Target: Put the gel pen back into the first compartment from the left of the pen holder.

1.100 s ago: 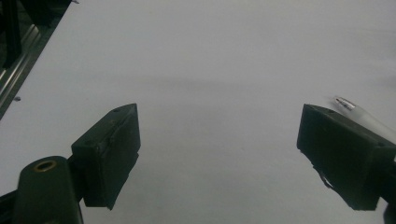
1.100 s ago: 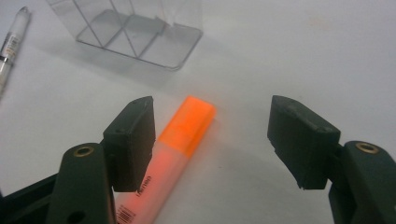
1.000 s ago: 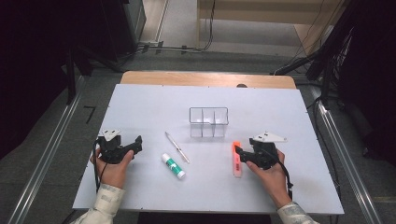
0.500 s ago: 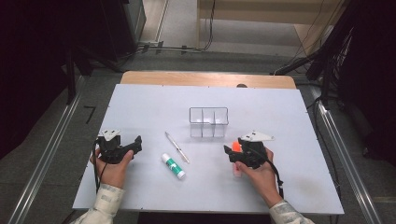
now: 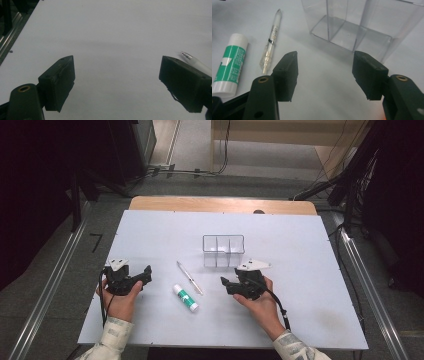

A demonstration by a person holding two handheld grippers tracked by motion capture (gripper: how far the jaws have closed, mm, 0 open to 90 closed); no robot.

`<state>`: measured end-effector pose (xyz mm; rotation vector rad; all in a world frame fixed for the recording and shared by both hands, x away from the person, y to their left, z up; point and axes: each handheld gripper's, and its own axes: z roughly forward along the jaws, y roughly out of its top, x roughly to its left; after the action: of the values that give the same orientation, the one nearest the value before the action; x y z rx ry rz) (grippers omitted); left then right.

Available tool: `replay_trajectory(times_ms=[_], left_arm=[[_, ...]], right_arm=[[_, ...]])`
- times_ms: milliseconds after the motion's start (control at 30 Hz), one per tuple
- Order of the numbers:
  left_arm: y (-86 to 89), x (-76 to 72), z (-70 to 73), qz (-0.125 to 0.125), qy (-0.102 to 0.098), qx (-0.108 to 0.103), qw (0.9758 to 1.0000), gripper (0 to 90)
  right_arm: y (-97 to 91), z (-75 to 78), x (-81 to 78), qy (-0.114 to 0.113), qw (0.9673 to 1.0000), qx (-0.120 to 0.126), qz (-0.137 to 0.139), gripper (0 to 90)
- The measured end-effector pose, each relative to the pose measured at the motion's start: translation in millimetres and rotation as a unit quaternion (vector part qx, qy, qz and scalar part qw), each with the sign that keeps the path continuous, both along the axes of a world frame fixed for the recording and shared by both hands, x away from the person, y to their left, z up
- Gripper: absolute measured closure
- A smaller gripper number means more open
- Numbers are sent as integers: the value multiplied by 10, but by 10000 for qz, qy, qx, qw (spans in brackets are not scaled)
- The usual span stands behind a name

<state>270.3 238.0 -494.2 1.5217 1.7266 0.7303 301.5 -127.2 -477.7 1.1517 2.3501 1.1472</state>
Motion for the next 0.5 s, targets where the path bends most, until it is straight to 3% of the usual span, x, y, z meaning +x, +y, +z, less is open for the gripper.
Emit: replay_trajectory(times_ms=[500], left_arm=[[1,2,0,-1,-12,-20,10000,139]], right_arm=[[392,-15,14,-25,9995,-45,309,371]])
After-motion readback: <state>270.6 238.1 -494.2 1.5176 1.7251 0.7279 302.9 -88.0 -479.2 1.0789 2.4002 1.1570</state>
